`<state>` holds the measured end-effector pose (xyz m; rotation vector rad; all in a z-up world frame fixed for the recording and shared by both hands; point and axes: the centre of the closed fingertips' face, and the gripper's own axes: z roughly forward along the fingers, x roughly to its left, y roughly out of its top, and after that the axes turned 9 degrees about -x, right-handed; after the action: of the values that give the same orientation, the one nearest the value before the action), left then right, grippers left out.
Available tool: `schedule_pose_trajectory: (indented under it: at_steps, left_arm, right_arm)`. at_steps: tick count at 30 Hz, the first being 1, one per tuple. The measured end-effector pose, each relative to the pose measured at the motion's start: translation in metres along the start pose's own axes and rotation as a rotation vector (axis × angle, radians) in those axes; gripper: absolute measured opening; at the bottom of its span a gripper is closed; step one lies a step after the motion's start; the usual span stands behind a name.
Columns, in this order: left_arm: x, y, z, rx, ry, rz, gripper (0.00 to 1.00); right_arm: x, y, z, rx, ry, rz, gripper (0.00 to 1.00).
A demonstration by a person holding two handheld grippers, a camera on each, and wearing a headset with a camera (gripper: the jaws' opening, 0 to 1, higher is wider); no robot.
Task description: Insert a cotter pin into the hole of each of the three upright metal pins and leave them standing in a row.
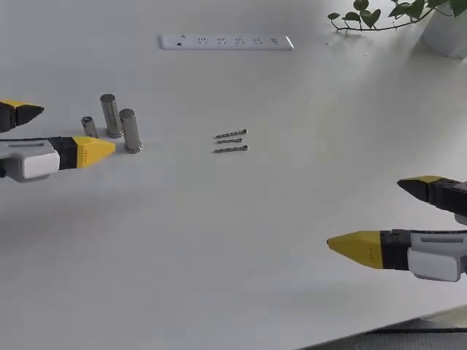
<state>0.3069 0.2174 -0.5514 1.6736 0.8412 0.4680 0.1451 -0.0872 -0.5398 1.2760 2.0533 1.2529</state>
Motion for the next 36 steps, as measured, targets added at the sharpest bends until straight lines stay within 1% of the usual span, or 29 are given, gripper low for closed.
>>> schedule_pose_trajectory:
  at_steps: [3, 5, 7, 8, 9, 13, 14, 16, 18, 20, 24, 26, 28, 29, 30, 31, 34, 36]
  left_arm:
    - [0.007, -0.011, 0.007, 0.016, 0.016, -0.01, 0.63]
    - [0.009, -0.014, 0.011, 0.013, 0.027, -0.008, 0.57]
    - [0.011, -0.015, 0.015, 0.006, 0.039, -0.02, 0.49]
    - [0.009, -0.015, 0.016, 0.006, 0.039, -0.022, 0.46]
    - [0.004, -0.015, 0.018, 0.005, 0.043, -0.027, 0.43]
    - [0.001, -0.018, 0.023, 0.018, 0.054, -0.029, 0.35]
    - [-0.001, -0.018, 0.025, 0.019, 0.058, -0.021, 0.33]
    - [-0.001, -0.019, 0.026, 0.018, 0.073, -0.013, 0.28]
    - [-0.001, -0.017, 0.027, 0.008, 0.085, -0.016, 0.23]
    - [0.0, -0.016, 0.028, 0.0, 0.093, -0.016, 0.2]
    - [0.0, -0.019, 0.027, 0.007, 0.098, -0.013, 0.08]
    - [-0.001, -0.019, 0.026, 0.009, 0.095, 0.0, 0.08]
    - [-0.003, -0.019, 0.024, 0.01, 0.078, -0.007, 0.08]
    - [-0.003, -0.019, 0.024, 0.005, 0.078, -0.013, 0.08]
    - [-0.003, -0.018, 0.024, 0.005, 0.08, -0.007, 0.08]
    - [-0.002, -0.017, 0.022, 0.004, 0.084, 0.015, 0.07]
    - [-0.003, -0.018, 0.02, 0.012, 0.083, 0.0, 0.07]
    - [-0.007, -0.018, 0.017, 0.02, 0.074, 0.001, 0.07]
  right_arm:
    - [0.001, -0.002, 0.0, 0.009, 0.002, -0.002, 0.95]
    - [0.001, -0.003, 0.0, 0.017, 0.004, -0.004, 0.95]
    - [0.002, -0.004, 0.0, 0.021, 0.006, -0.002, 0.94]
    - [0.002, -0.004, 0.0, 0.022, 0.005, -0.001, 0.94]
    - [0.002, -0.004, 0.0, 0.022, 0.004, -0.001, 0.94]
    - [0.002, -0.005, 0.0, 0.026, 0.0, 0.0, 0.93]
    - [0.001, -0.006, 0.0, 0.028, 0.0, 0.0, 0.93]
    - [0.001, -0.007, 0.0, 0.031, -0.002, 0.003, 0.93]
    - [0.002, -0.007, 0.0, 0.035, 0.0, 0.002, 0.93]
    - [0.001, -0.007, 0.0, 0.036, 0.0, 0.0, 0.93]
    - [0.001, -0.003, 0.0, 0.029, -0.001, -0.002, 0.92]
    - [0.002, -0.003, 0.0, 0.03, 0.003, -0.006, 0.92]
    - [0.004, -0.003, 0.001, 0.033, 0.009, -0.012, 0.9]
    - [0.005, -0.003, 0.001, 0.035, 0.013, -0.014, 0.9]
    - [0.006, -0.003, 0.001, 0.034, 0.015, -0.014, 0.9]
    - [0.007, -0.002, 0.002, 0.032, 0.018, -0.016, 0.9]
    - [0.009, 0.0, 0.002, 0.029, 0.025, -0.024, 0.9]
    - [0.009, 0.0, 0.002, 0.029, 0.027, -0.028, 0.91]
